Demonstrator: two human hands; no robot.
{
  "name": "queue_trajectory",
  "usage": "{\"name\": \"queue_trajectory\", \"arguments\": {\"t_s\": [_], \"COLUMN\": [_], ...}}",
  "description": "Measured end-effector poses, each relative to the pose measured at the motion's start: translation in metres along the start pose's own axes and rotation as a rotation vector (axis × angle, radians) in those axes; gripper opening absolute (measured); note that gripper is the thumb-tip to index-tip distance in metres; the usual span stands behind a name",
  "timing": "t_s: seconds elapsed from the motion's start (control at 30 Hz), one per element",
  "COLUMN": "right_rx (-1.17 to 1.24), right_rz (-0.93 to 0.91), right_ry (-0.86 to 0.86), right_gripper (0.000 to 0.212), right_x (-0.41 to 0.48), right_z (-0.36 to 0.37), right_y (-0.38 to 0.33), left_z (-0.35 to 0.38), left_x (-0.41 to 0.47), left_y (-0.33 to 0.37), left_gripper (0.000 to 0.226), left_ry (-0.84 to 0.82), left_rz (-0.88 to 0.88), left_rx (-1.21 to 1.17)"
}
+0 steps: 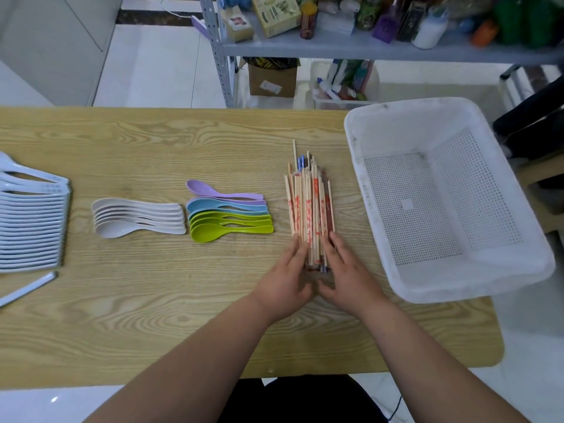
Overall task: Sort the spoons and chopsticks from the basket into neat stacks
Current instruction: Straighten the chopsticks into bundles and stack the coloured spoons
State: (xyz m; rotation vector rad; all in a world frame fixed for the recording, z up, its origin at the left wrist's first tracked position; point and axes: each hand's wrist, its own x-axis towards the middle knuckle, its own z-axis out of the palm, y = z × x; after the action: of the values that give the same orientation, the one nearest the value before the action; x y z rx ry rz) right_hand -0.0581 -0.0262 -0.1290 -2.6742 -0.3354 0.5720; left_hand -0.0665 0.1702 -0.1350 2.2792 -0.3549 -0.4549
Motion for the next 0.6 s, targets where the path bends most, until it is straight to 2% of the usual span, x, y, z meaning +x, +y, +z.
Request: {"name": "queue_trajectory", "arguments": {"t_s": [0.1,0.2,0.33,0.4,0.43,0.53,0.6], "right_rx": [-0.012,-0.028,-0.087,-0.112,-0.123,-0.163,-0.212], "right_rz": [0.013,-0.001,-0.150,-0.247,-0.289,-0.325,-0.317], "right_ry": [0.028,0.096,0.183,0.197,0.188,0.064,-0.011], "right_gripper": [0.095,0.092,0.075,0.071,0.071,0.079,0.085], "right_x": [0.001,0.003,0.020,0.043,0.059,0.104,0.131], "right_z": [-0.001,-0.006,-0.015,-0.017,-0.017,-0.020,-0.022], "right_y": [-0.004,-0.014,-0.043,-0.065,-0.078,-0.118,-0.134], "left_z": [-0.004,-0.027,-0.079,-0.110,-0.126,-0.172,-0.189], "left_x": [0.002,-0.001,-0.008,-0.004,-0.001,0.009,0.018], "left_y": [0.000,-0.002,-0.021,-0.044,-0.056,-0.086,-0.102], "left_gripper": [0.089,0.078,0.062,0.070,0.079,0.119,0.131], "left_ry": [0.039,0.106,0.332,0.440,0.443,0.235,0.094], "left_rz": [-0.018,0.013,0.119,0.138,0.108,-0.104,-0.222], "left_rx": [-0.018,0.039,0.246,0.397,0.464,0.610,0.643]}}
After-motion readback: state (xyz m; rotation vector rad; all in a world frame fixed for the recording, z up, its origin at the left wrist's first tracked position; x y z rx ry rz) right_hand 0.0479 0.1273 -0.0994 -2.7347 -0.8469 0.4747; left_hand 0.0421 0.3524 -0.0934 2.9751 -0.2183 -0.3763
